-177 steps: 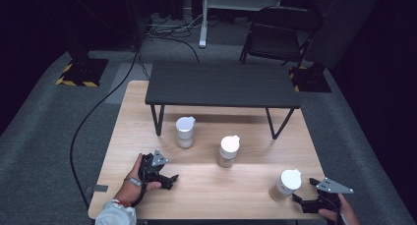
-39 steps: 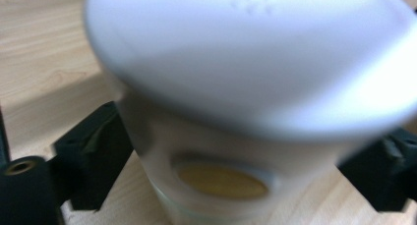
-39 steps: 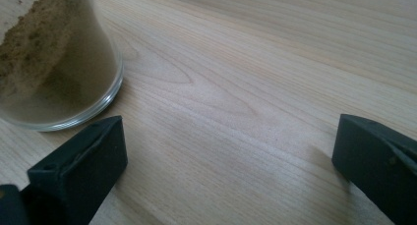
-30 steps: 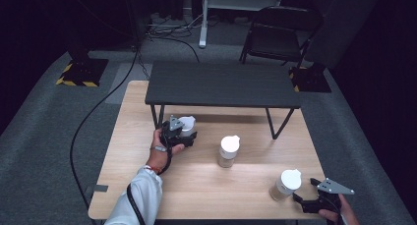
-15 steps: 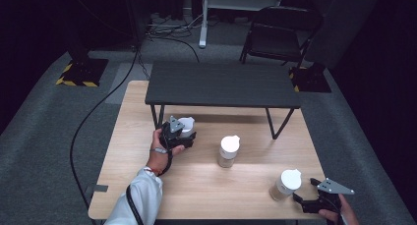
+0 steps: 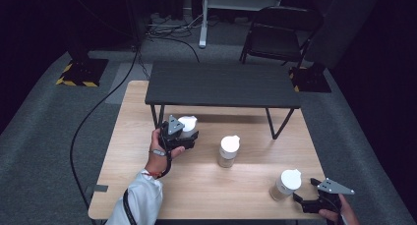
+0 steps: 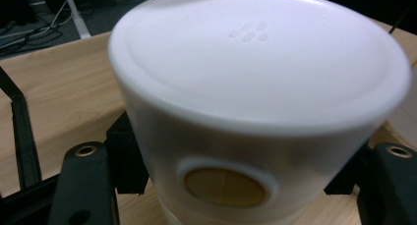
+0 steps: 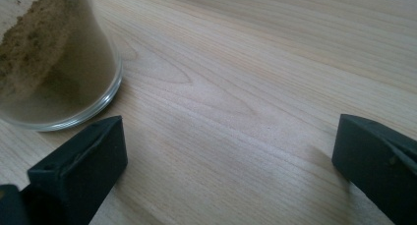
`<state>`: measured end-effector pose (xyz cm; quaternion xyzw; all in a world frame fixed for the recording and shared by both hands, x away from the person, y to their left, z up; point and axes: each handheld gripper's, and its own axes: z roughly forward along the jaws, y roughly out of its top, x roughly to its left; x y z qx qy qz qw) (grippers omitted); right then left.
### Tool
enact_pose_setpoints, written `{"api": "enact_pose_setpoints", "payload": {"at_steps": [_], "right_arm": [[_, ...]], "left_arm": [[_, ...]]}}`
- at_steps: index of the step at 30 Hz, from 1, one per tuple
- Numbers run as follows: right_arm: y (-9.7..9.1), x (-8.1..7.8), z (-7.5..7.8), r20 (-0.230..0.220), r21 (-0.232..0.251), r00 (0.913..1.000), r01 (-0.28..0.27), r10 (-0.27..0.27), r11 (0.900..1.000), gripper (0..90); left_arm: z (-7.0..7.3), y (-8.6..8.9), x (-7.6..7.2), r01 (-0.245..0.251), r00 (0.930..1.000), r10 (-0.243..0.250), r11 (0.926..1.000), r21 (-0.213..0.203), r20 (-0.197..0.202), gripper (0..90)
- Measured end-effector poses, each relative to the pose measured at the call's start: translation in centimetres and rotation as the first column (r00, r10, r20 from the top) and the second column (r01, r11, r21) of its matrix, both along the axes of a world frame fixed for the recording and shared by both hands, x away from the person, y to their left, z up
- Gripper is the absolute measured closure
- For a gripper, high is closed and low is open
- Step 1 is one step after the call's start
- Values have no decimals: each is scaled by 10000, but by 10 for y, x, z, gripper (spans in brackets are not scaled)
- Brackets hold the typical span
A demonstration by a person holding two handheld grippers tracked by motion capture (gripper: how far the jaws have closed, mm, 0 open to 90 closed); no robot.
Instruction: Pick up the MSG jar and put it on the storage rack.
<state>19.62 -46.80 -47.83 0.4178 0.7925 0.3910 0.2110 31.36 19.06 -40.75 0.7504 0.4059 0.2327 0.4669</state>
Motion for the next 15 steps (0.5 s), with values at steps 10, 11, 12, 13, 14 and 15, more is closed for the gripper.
{"api": "enact_pose_setpoints", "payload": {"at_steps": [10, 11, 12, 13, 14, 15], "right_arm": [[0, 0, 0, -1, -2, 10000, -1, 1, 10000, 0], [0, 0, 0, -1, -2, 10000, -1, 1, 10000, 0], [0, 0, 0, -2, -2, 10000, -1, 1, 10000, 0], [0, 0, 0, -2, -1, 10000, -1, 1, 10000, 0], [0, 0, 0, -1, -2, 10000, -1, 1, 10000, 0], [0, 0, 0, -3, -2, 10000, 0, 0, 10000, 0]], "left_arm": [[18, -2, -8, 22, 10000, -22, 9999, -112, 17, 297], [20, -2, -8, 62, 10000, -62, 9999, -104, 10, 297], [21, -2, -9, 69, 10000, -69, 9999, -129, 28, 297], [22, -2, -10, 99, 9999, -99, 9999, -114, 41, 297], [24, -2, -11, 131, 9999, -130, 9998, -115, 53, 297], [25, -2, -11, 145, 9999, -144, 9998, -140, 60, 298]]}}
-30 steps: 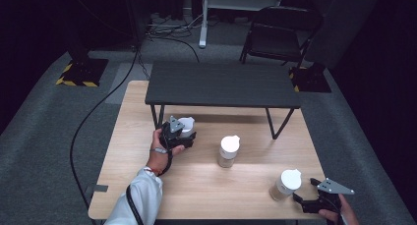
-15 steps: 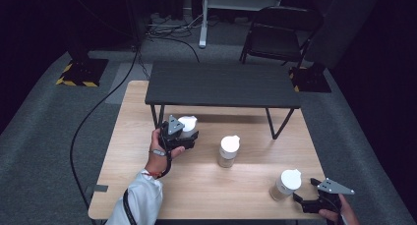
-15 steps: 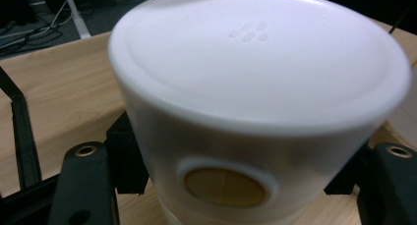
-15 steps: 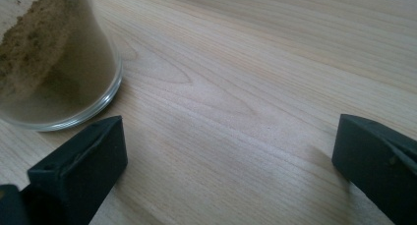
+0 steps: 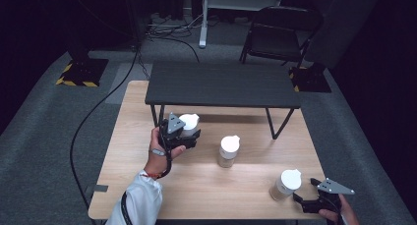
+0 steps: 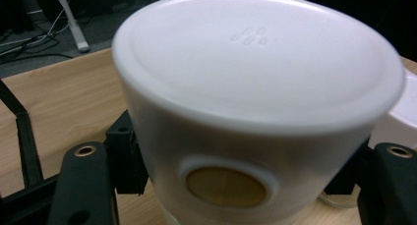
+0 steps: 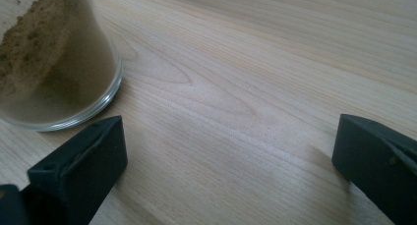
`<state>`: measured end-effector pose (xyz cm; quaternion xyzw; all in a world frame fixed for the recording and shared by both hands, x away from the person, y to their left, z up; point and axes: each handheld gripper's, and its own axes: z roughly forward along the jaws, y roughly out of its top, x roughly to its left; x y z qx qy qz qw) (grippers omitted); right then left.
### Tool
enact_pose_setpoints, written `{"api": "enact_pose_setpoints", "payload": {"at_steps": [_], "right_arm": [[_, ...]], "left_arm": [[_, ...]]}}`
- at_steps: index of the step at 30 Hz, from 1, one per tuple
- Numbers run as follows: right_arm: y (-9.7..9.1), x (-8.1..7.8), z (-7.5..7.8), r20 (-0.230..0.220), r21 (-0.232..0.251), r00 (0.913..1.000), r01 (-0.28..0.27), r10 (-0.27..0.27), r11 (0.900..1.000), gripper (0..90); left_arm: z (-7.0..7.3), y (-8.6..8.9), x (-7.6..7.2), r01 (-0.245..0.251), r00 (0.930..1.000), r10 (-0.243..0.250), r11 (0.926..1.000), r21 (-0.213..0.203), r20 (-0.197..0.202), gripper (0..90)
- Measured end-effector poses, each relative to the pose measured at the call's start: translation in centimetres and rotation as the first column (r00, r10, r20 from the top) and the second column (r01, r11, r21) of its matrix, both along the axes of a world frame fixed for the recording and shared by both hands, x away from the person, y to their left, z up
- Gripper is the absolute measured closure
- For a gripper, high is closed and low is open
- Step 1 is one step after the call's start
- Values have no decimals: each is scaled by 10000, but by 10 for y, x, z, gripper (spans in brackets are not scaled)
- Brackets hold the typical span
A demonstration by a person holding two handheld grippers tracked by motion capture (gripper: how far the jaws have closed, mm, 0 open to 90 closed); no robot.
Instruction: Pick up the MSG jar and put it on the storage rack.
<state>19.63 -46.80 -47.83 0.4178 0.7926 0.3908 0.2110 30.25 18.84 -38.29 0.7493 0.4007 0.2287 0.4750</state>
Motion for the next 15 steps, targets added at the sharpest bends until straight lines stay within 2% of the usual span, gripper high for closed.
{"api": "enact_pose_setpoints", "payload": {"at_steps": [5, 13, 15], "right_arm": [[0, 0, 0, 1, 4, 10000, 1, -1, 10000, 0], [0, 0, 0, 1, 6, 10000, -1, 1, 10000, 0], [0, 0, 0, 1, 3, 10000, -4, 4, 10000, 0]], "left_arm": [[4, -1, -4, 98, 9998, -99, 9999, 26, 184, 297], [11, -1, -6, 59, 9999, -58, 10000, -64, 161, 297], [14, -3, -7, 8, 9997, -10, 10000, 61, 251, 297]]}}
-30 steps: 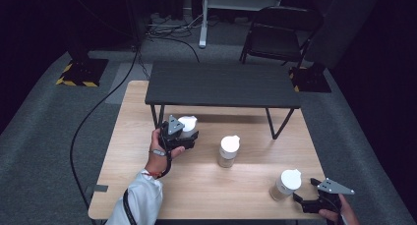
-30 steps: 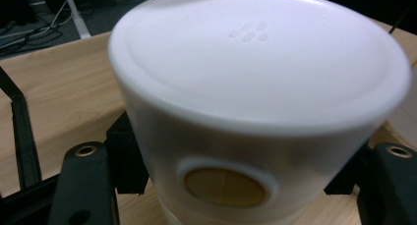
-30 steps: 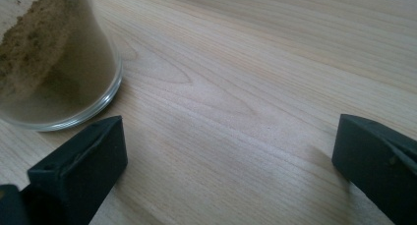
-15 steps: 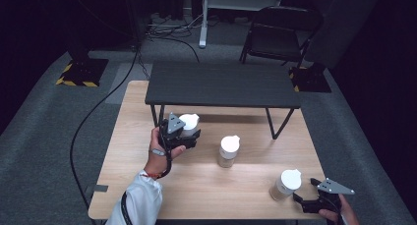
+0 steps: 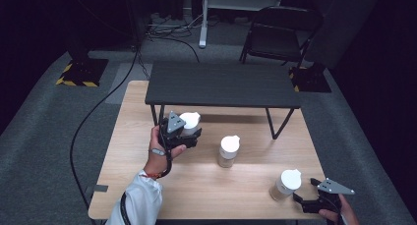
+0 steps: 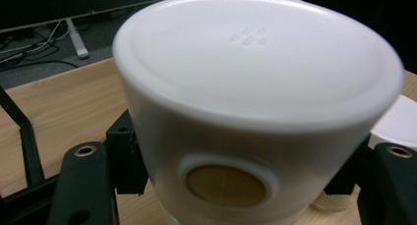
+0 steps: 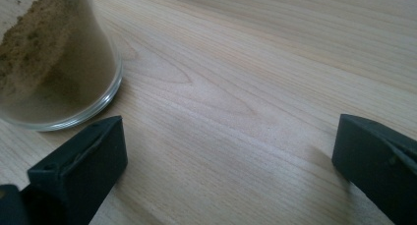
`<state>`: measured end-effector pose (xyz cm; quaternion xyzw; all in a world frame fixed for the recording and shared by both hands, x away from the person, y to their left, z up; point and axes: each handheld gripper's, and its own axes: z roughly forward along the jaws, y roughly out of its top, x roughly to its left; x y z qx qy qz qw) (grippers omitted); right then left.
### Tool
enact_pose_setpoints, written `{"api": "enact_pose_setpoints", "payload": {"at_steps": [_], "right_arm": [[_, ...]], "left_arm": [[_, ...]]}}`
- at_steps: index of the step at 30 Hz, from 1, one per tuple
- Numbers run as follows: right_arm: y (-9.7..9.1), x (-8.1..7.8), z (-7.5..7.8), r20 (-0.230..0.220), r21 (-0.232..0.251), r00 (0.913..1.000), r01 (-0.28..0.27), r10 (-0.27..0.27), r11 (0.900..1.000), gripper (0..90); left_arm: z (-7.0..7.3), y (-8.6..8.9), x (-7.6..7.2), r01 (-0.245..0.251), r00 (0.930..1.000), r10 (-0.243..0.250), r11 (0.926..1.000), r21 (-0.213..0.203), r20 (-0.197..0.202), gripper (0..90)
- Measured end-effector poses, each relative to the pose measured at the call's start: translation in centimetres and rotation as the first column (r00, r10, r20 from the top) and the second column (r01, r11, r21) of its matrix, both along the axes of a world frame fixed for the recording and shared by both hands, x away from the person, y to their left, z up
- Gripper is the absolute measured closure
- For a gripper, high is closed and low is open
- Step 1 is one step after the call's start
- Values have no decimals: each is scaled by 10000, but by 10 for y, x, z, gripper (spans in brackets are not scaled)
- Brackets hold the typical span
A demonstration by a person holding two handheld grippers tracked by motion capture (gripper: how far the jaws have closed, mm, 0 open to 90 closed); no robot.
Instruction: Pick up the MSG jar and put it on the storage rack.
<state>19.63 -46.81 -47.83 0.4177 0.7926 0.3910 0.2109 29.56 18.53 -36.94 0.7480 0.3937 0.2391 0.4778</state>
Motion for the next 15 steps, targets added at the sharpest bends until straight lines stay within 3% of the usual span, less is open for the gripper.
{"api": "enact_pose_setpoints", "payload": {"at_steps": [7, 15], "right_arm": [[0, 0, 0, 0, -1, 10000, 2, -2, 10000, 0], [0, 0, 0, -1, -2, 10000, 2, -2, 10000, 0]], "left_arm": [[10, 1, 0, -54, 9999, 55, 9999, -108, 105, 297], [34, 4, 0, -32, 9988, 54, 9989, -460, 478, 297]]}}
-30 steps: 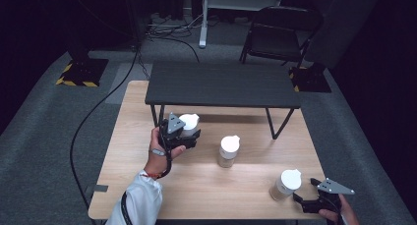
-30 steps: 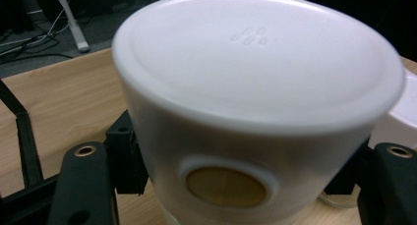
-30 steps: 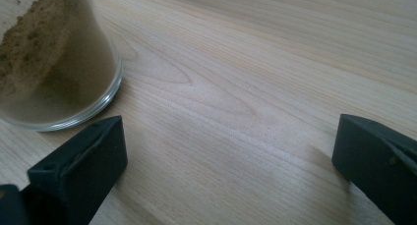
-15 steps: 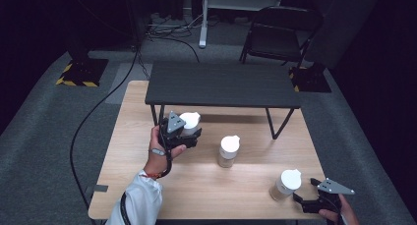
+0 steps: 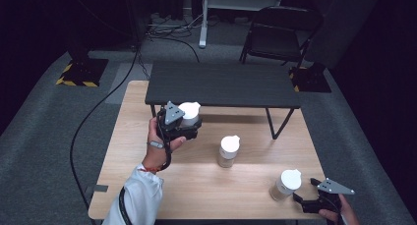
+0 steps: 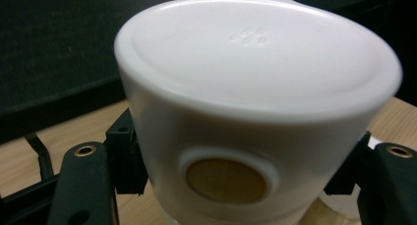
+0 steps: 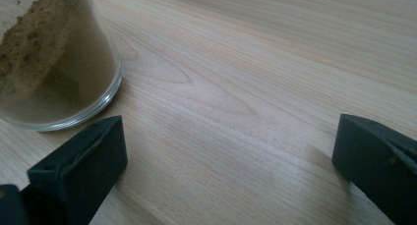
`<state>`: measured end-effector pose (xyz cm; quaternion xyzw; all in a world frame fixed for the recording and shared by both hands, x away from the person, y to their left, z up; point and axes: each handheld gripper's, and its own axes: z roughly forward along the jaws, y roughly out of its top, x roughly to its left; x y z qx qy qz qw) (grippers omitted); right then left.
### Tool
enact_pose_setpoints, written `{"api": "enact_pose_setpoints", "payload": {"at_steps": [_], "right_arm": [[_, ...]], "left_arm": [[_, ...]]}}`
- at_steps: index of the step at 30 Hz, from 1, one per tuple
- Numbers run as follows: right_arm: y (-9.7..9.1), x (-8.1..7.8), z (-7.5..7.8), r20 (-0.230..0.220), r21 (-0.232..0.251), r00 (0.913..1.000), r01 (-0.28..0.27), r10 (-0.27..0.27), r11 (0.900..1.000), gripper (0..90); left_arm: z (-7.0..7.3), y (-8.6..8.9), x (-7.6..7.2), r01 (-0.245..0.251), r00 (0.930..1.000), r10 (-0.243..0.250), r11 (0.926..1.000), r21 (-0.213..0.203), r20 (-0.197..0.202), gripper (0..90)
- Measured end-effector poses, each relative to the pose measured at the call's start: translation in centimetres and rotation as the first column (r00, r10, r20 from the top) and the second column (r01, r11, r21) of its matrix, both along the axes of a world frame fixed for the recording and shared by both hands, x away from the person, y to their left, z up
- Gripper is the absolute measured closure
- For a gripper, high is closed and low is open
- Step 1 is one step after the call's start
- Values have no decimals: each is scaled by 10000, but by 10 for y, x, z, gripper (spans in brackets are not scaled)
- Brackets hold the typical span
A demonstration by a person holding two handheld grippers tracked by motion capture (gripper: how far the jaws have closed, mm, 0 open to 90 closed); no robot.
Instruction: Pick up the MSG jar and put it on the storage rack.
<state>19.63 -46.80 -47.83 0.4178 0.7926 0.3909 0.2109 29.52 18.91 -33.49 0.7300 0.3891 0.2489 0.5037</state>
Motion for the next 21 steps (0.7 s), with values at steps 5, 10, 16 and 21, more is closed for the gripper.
{"api": "enact_pose_setpoints", "payload": {"at_steps": [5, 10, 16, 21], "right_arm": [[0, 0, 0, -1, 4, 10000, -4, 4, 10000, 0], [0, 0, 0, 5, -1, 10000, -11, 11, 10000, 0], [0, 0, 0, 7, 3, 10000, -11, 11, 10000, 0], [0, 0, 0, 6, 2, 10000, -10, 10, 10000, 0]], "left_arm": [[13, 0, 2, 33, 9999, -32, 10000, -48, 155, 297], [23, -1, 5, 52, 9998, -48, 9998, -212, 202, 297], [37, -3, 9, 89, 9994, -81, 9997, -242, 327, 297], [45, -5, 11, 118, 9990, -106, 9996, -266, 430, 297]]}}
